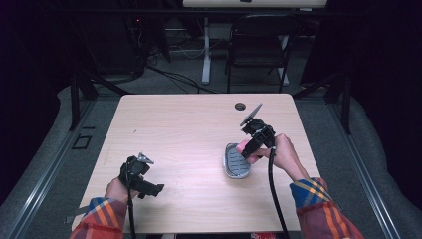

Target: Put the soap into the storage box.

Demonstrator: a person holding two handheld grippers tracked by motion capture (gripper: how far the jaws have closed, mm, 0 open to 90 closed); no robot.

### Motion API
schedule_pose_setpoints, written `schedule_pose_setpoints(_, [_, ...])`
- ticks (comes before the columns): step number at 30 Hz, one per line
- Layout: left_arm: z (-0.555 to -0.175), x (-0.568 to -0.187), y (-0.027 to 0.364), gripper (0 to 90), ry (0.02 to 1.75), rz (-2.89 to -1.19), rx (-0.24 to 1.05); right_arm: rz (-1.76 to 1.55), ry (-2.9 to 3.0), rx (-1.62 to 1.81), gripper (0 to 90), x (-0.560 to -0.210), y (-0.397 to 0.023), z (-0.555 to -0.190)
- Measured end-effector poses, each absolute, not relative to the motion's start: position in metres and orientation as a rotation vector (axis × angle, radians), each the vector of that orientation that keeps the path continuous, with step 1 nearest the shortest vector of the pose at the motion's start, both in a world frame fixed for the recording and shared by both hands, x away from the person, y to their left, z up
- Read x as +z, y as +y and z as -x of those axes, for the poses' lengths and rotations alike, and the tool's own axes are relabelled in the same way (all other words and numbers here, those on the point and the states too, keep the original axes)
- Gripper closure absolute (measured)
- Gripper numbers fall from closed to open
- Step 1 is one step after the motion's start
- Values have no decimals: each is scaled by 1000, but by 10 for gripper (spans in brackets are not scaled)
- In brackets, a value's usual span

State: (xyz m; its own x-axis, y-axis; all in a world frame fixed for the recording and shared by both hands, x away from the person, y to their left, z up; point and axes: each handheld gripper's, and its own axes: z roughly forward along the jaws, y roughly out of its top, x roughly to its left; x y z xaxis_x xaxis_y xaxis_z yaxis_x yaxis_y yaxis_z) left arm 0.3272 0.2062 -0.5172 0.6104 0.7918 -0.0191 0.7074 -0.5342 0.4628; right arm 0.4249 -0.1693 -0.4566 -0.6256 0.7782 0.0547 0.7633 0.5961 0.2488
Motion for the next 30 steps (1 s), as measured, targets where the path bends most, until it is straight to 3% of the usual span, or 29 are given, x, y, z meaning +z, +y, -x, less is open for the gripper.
schedule_pose_setpoints(30, [-327, -517, 207, 2, 1189, -2414, 268, -1359, 2750, 294, 370, -472, -152, -432])
